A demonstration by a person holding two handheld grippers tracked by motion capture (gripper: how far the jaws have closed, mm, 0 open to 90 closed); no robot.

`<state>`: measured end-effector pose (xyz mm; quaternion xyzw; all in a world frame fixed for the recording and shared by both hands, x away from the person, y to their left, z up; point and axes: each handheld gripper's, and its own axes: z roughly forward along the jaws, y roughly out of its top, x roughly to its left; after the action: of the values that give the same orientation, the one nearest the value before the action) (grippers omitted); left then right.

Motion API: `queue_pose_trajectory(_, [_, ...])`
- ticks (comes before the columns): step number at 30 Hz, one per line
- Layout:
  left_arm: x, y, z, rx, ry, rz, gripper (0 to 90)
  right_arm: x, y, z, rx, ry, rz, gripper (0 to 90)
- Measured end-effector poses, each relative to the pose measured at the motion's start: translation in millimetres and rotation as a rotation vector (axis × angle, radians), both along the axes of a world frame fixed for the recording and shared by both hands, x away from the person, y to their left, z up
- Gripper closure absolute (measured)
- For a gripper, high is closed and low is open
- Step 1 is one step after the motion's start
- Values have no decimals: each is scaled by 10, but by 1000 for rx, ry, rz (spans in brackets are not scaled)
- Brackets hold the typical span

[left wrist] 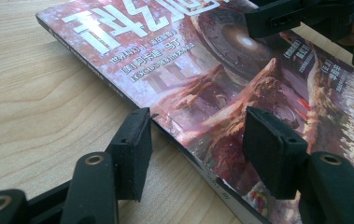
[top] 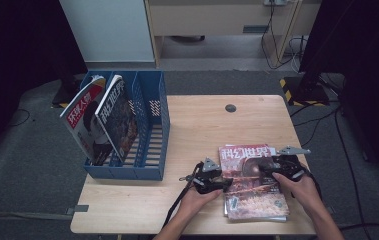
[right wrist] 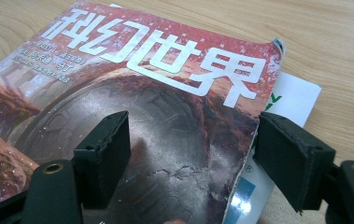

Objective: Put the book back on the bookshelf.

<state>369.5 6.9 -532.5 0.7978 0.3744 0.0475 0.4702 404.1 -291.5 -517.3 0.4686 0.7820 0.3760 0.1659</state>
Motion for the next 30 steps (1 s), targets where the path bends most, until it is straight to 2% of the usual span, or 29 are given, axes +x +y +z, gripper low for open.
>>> queue_pose_trajectory(6, [7,-1,7,4,5,-14,393,4,6,-2,3,2,-1,268])
queue_pose_trajectory(9, [36,-7,19,-6,11,1,359,2,4,-6,5,-2,-3,268])
queue_pose_trajectory(17, [319,8,84,3,9,26,274,0,6,-8,4,-3,1,261])
queue_pose_trajectory(20, [428,3,69,5,30,29,271,1,12,-6,5,0,-4,259])
queue_pose_trajectory(22, [509,-15,53,24,47,27,254,0,13,-3,4,4,-3,259])
queue_pose_trajectory(25, [602,-48,31,24,59,35,254,0,15,-4,5,3,-2,259])
queue_pose_trajectory(27, [636,-79,23,51,54,19,250,0,17,-6,6,2,-3,259])
queue_pose_trajectory(30, [676,-84,11,39,72,34,231,-1,16,-5,6,3,-2,259])
